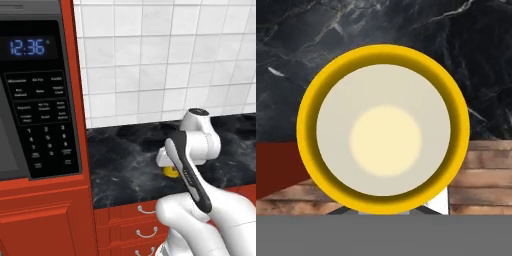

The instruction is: Pick the mug from the counter and place it inside the microwave. Then close the microwave.

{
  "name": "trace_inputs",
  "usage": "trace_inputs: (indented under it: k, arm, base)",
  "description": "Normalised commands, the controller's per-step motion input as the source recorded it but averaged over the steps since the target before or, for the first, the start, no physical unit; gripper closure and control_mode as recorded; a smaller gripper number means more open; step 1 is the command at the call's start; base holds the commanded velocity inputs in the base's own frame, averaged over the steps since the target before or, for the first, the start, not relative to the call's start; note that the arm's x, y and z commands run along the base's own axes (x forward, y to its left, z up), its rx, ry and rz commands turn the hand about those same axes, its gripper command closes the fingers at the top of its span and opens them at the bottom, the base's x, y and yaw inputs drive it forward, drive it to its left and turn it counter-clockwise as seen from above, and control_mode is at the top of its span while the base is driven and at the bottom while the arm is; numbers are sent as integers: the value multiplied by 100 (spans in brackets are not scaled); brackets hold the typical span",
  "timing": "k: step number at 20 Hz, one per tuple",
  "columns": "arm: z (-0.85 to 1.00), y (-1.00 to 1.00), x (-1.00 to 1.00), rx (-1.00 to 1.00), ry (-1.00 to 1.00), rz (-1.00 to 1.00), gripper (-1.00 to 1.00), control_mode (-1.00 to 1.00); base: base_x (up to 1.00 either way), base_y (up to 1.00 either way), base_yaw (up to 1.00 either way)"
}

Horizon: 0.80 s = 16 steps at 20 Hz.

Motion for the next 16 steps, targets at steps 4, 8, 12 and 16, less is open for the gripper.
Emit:
trace_inputs:
  k: [4,8,12,16]
  arm:
    - [36,-19,-60,7,-2,14,100,-100]
    - [18,-28,-67,4,-13,16,100,-100]
    - [31,0,-65,4,-11,10,100,-100]
    - [19,0,-44,2,-5,7,100,-100]
  base:
    - [0,0,0]
    - [0,0,0]
    - [0,0,0]
    - [0,0,0]
